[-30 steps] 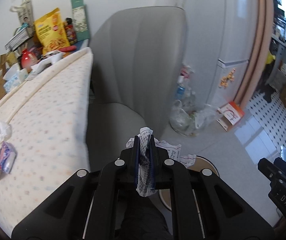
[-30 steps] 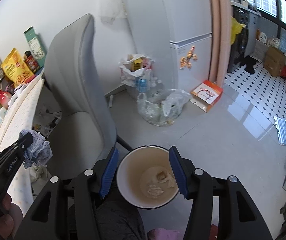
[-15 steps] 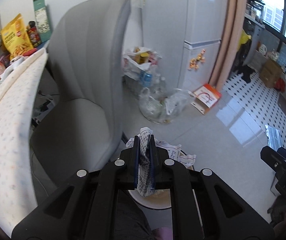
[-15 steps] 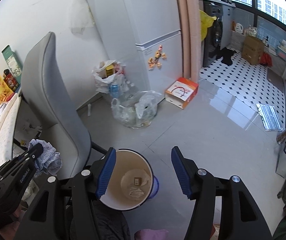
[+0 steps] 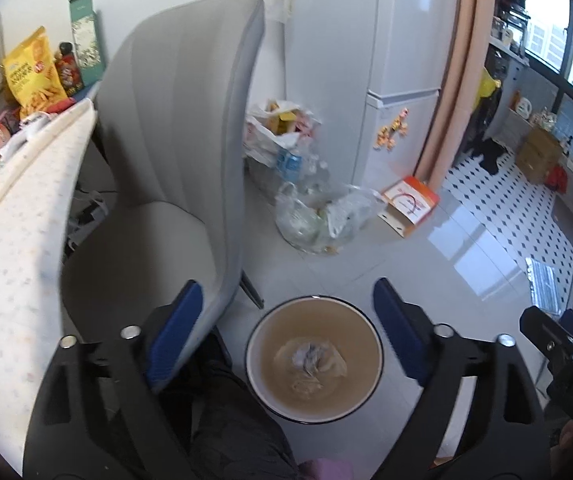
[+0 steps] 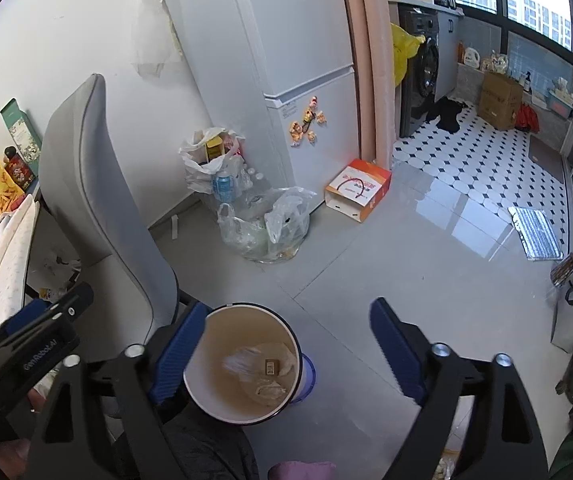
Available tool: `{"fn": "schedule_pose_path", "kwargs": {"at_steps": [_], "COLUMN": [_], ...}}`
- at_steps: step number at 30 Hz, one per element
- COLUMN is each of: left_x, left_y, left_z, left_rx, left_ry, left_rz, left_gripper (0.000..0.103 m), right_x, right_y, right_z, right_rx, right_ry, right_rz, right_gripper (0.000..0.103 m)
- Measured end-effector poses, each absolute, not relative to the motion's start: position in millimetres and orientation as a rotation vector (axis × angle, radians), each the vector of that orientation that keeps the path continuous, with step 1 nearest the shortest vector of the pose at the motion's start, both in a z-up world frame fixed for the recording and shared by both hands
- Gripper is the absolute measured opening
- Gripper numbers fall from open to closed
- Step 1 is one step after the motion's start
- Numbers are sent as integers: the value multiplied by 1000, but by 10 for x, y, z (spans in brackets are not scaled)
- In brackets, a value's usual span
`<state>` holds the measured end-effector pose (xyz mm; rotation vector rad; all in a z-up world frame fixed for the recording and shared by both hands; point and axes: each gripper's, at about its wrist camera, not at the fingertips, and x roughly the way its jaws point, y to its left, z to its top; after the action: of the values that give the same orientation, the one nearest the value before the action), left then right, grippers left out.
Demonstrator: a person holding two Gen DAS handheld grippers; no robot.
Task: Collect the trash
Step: 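Move both open tools away from the bin back over the bed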
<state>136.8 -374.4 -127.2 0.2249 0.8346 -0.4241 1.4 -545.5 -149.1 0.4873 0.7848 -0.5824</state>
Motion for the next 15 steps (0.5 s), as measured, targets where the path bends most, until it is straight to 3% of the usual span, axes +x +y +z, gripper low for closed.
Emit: {"fn": "schedule_pose_path", "kwargs": {"at_steps": [3, 15], "left_x": [1360, 1361], "left_y": [-3613, -2412], "left_z": [-1154, -677], "left_rx": [220, 118], "left_ry": [814, 739], "left_rz": [-404, -220], "left_gripper": [95, 97], "right_x": [40, 354], "right_y": [-5353, -4505], "right_z": [-1406, -1095], "right_rx": [470, 388], "right_ry": [765, 756], "right_rz": [-572, -424], "right_gripper": [95, 95]}}
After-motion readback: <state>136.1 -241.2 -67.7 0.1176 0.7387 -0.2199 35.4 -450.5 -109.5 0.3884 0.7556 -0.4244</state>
